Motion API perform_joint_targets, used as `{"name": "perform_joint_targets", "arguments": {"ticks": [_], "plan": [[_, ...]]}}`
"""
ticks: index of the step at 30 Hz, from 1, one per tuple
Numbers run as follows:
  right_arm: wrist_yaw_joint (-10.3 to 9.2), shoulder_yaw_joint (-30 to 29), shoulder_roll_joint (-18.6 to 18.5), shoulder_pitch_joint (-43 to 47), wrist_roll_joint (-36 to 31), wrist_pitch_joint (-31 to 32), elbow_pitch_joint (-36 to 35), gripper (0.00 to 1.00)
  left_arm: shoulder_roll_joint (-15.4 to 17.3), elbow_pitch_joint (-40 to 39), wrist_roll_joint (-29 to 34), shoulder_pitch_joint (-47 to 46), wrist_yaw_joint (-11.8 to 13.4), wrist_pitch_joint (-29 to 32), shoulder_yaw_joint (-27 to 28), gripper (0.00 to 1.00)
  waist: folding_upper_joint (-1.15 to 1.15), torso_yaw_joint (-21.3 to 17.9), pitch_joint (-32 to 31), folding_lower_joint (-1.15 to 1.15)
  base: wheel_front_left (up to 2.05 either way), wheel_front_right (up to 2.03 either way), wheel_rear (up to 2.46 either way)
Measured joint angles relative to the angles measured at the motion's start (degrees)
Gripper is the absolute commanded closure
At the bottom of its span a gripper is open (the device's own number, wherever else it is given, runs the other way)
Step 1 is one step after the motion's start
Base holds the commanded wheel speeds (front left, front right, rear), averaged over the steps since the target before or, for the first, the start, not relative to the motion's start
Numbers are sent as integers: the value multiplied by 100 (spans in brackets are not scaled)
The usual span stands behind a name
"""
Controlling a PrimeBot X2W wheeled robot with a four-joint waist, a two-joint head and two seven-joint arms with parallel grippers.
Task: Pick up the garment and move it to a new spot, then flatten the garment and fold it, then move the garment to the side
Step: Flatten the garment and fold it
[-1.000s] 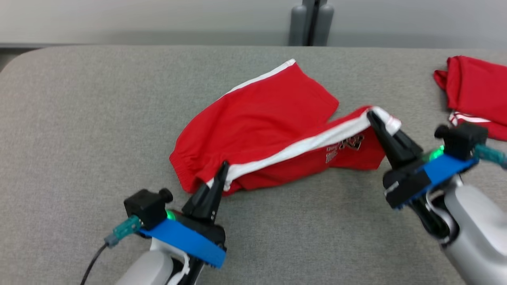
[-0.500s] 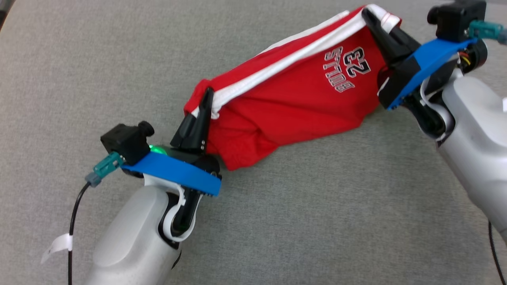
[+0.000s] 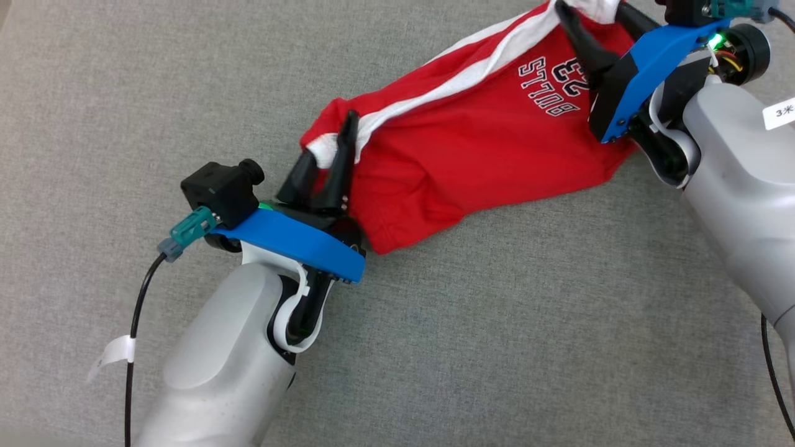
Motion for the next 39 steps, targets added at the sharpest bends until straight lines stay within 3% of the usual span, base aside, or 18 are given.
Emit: {"name": "perform_joint_targets", "arguments": {"ticks": [10,16,21,27,33,39], "plan": [[0,614,-487,366,390,-308,-59,0,268,-247,658,709,-1,-1,432,0,-2,-95,-497,-1,0,0,0],[0,814,-756,560,603,-449,-44,0,364,-730,1249,1293,91,-1,1143,0,-2,-46,-724,-2,0,0,0],[0,889,-778,588,702,-508,250,0,166,-1343,1851,1742,257,-7,2041,0,-3,59,-782,-2,0,0,0],[0,1026,-683,559,639,-399,825,0,-266,-1967,2348,2221,253,-8,3069,0,-3,175,-772,-1,0,0,0],[0,1089,-543,491,645,-78,1228,0,-380,-2243,2882,2576,215,-8,3359,0,-3,262,-706,0,0,0,0],[0,1104,-489,438,669,119,1399,0,-392,-2212,2872,2707,375,-7,3195,0,-3,322,-652,-1,0,0,0]]}}
